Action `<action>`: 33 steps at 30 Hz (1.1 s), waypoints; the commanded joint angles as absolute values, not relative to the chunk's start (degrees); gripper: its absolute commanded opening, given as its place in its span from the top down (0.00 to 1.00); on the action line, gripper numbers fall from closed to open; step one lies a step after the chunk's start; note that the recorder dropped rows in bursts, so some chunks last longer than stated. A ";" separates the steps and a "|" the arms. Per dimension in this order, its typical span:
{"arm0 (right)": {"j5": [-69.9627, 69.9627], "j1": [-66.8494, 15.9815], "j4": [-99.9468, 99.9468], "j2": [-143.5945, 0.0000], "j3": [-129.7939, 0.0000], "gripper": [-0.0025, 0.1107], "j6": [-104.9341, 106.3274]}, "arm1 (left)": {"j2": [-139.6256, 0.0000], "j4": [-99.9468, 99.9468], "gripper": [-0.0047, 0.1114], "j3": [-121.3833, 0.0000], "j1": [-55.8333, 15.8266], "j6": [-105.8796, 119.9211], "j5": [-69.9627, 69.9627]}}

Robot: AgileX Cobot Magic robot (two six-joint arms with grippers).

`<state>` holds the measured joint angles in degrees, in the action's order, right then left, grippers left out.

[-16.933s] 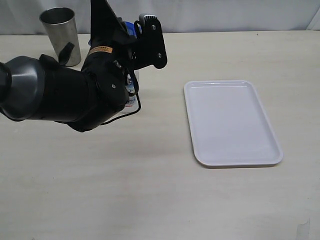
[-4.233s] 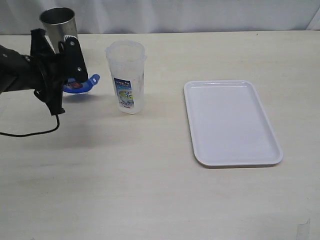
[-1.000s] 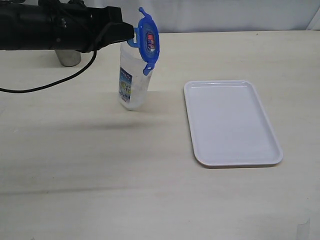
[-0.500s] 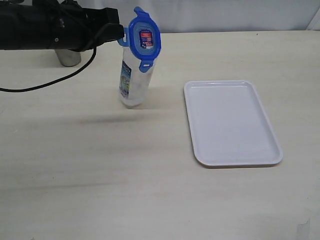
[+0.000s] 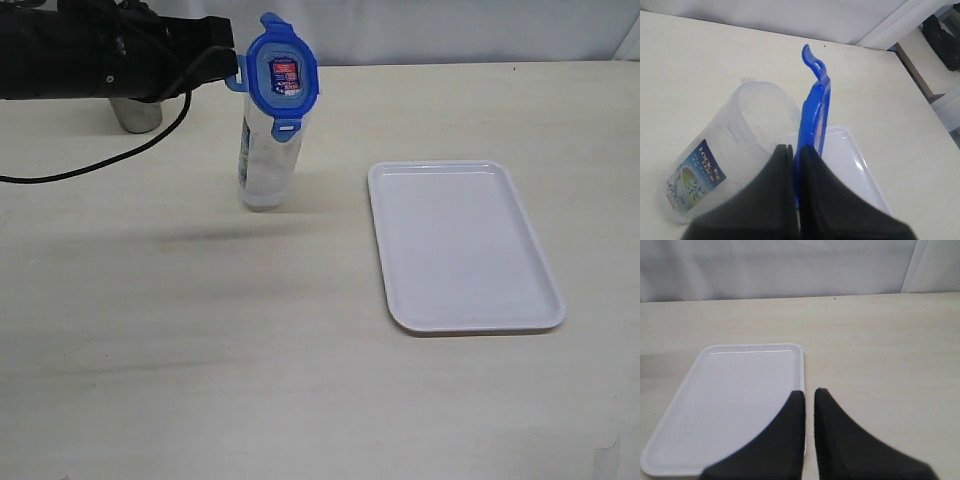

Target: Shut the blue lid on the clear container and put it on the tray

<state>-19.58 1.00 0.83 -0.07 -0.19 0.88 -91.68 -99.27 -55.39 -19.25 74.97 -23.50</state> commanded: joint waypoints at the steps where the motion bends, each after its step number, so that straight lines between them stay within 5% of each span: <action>1: -19.65 1.16 1.02 0.00 0.00 0.92 0.88 | -91.49 -99.95 0.96 -55.39 -16.75 74.95 -26.70; 33: -19.65 1.16 1.02 0.00 0.00 0.92 0.88 | -91.49 -92.32 0.96 -55.35 -14.56 68.63 -25.52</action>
<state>-19.58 1.00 0.83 -0.07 -0.19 0.88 -91.68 -92.72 -55.39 -14.72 69.00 -26.95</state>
